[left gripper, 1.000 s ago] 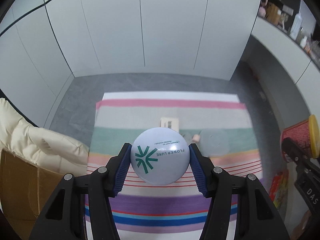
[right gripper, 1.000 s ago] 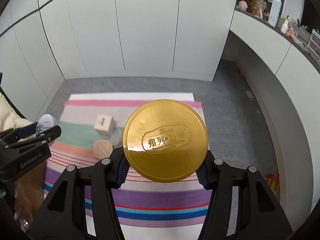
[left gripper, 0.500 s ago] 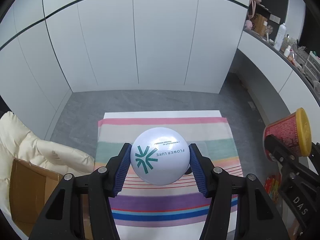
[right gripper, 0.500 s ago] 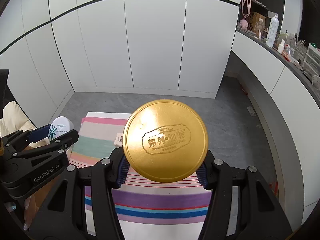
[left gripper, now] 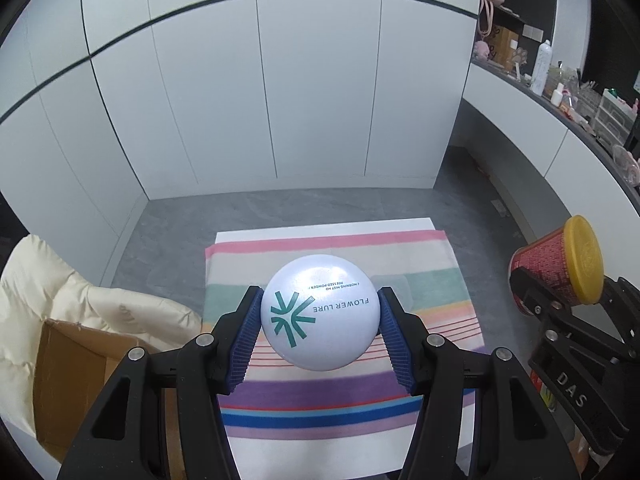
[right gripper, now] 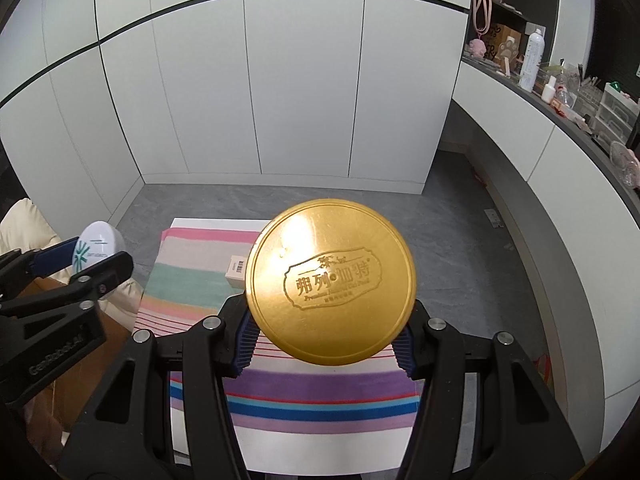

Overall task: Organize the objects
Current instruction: 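Carry the white compact and yellow-lidded jar with both tools over the cardboard box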

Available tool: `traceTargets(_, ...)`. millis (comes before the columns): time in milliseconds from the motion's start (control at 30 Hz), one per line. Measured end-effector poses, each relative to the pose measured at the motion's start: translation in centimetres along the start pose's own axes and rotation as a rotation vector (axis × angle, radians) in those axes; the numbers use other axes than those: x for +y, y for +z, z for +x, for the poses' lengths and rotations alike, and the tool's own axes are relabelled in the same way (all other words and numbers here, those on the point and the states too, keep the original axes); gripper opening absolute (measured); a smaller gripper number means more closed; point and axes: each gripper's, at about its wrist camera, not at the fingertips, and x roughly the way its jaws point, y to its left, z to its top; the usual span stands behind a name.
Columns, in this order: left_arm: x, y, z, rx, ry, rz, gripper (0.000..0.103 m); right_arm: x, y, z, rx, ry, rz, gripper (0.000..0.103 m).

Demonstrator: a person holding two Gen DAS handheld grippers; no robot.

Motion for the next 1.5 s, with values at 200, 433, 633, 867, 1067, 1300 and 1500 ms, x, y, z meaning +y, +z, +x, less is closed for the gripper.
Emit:
traceTargets(200, -0.4, -1.8, -3.2, -0.051, 0.022, -0.014, 0.059, 0.0, -2.1, -2.9, -0.022, 0.005, -0.006, 0.057)
traceTargets(433, -0.9, -4.9, -7.0, -0.06, 0.002, -0.04, 0.059, 0.1, -5.7, -6.9, -0.041, 0.012, -0.019, 0.057)
traceTargets(633, -0.4, -8.5, -9.1, -0.038, -0.017, -0.075, 0.059, -0.3, -9.3, -9.7, -0.033, 0.046, -0.013, 0.057)
traceTargets(867, -0.4, -11.9, -11.4, -0.05, 0.006, -0.061, 0.059, -0.2, -12.7, -12.0, -0.012, 0.073, -0.017, 0.057)
traceTargets(1067, -0.2, -14.4, -12.4, -0.043, 0.049, -0.04, 0.059, -0.4, -14.9, -13.1, 0.007, 0.076, -0.027, 0.057)
traceTargets(1300, -0.7, -17.0, -12.4, -0.024, 0.072, -0.009, 0.059, -1.0, -16.7, -14.1, 0.025, 0.083, -0.027, 0.057)
traceTargets(1500, -0.8, -19.6, -11.9, 0.012, 0.089, 0.011, 0.059, -0.9, -18.2, -15.0, 0.036, 0.093, -0.051, 0.057)
